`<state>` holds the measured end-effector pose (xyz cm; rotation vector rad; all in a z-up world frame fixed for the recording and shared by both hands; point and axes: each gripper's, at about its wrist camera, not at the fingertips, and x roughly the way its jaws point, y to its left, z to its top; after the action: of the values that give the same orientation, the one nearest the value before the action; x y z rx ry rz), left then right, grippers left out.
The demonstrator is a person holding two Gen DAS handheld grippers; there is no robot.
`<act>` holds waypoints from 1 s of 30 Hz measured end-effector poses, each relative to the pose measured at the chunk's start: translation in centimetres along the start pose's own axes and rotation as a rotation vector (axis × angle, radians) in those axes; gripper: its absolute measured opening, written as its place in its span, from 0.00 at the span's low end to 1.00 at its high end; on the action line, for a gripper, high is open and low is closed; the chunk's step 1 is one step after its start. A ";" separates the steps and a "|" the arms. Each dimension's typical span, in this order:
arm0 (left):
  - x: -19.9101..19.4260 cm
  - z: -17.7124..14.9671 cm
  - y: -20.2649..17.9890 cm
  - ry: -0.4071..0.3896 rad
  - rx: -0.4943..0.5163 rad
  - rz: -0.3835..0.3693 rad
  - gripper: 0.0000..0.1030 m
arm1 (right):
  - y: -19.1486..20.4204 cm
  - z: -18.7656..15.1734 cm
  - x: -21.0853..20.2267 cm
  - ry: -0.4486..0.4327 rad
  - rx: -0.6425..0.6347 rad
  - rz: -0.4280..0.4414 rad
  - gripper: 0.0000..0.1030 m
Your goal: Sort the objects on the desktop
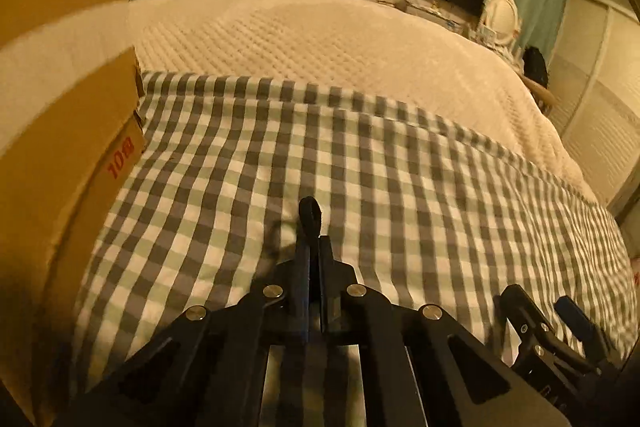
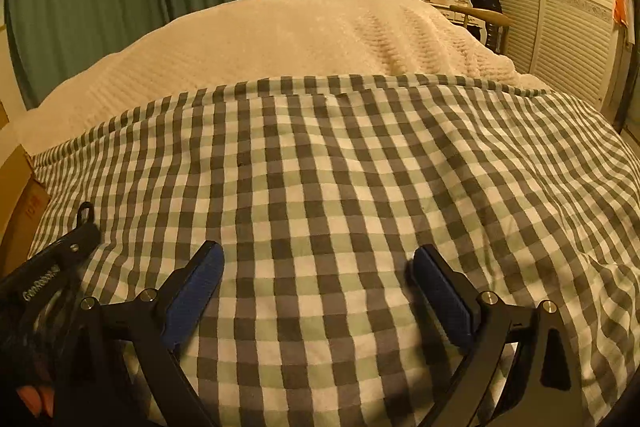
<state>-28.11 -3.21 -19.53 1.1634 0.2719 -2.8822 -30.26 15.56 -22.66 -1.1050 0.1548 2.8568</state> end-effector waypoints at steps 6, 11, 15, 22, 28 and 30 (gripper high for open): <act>-6.9 -1.6 -1.1 -0.048 0.063 -0.027 0.02 | -1.4 -1.8 -4.3 0.054 -0.014 0.023 0.93; -15.8 1.0 -0.6 -0.156 0.043 -0.050 0.02 | -1.0 -1.8 -10.3 0.083 -0.041 0.089 0.93; -23.7 4.1 1.5 -0.267 0.040 -0.015 0.02 | 0.3 0.9 -18.0 0.007 -0.063 0.152 0.93; -26.5 6.7 9.5 -0.172 0.021 0.125 0.05 | 5.2 3.7 -29.1 -0.114 -0.090 0.247 0.95; -24.6 7.2 11.4 -0.093 0.138 0.183 0.98 | 8.9 3.7 -29.6 -0.073 -0.133 0.193 0.96; -26.3 6.6 11.4 -0.138 0.136 0.185 0.98 | 9.6 3.4 -29.1 -0.017 -0.121 0.207 0.96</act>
<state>-12.66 -16.72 1.55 0.9434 -0.0349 -2.8351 -12.06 5.47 0.13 -1.1490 0.1025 3.0944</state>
